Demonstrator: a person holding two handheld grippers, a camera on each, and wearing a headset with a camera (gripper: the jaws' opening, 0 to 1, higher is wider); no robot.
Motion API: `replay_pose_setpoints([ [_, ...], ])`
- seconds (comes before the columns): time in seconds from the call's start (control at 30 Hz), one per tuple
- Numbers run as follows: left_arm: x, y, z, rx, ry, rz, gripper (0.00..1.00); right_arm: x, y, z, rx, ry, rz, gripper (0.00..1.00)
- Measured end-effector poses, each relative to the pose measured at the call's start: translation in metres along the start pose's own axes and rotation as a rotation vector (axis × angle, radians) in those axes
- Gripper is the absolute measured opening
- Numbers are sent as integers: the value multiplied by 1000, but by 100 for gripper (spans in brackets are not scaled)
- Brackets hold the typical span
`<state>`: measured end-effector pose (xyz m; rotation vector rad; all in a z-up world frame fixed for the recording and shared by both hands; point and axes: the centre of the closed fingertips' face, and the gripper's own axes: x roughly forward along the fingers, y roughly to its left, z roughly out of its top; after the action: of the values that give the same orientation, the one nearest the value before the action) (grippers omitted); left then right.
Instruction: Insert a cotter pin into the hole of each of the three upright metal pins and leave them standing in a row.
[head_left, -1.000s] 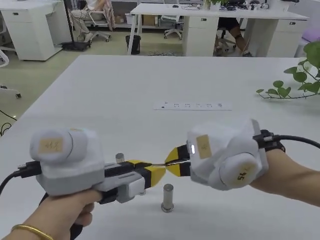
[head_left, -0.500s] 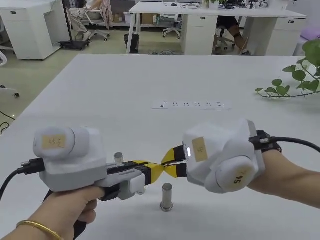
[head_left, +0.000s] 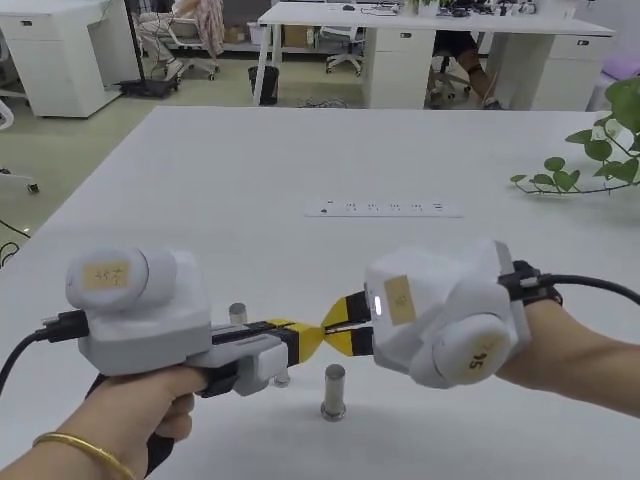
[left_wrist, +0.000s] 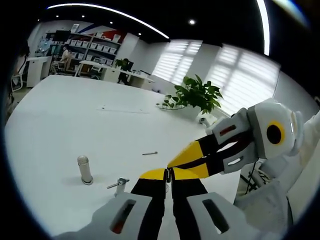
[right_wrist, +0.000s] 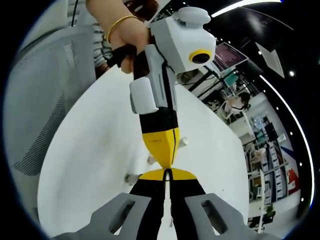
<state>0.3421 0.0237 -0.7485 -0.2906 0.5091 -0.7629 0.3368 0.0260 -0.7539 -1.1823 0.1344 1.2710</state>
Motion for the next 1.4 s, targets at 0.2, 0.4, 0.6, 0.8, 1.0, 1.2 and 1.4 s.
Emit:
replay_pose_setpoints([
  [0.2,0,0,0,25,5,-1,0,1,0,1,41,-21,10,3],
  [0.4,-1,1,1,33,1,-2,0,1,-1,1,108,-46,13,4],
  [0.6,-2,1,0,55,3,-4,0,1,1,-1,200,-62,32,5],
  [0.8,-4,3,-4,138,19,-1,0,-3,1,-7,365,-105,51,8],
  [1.0,-6,6,-6,188,22,-5,0,-9,6,-19,546,-138,108,10],
  [1.2,-6,-1,-7,273,24,-39,0,-13,12,-21,695,-204,157,12],
  [1.4,-6,-11,-17,315,52,-102,0,-18,21,-17,793,-265,239,13],
])
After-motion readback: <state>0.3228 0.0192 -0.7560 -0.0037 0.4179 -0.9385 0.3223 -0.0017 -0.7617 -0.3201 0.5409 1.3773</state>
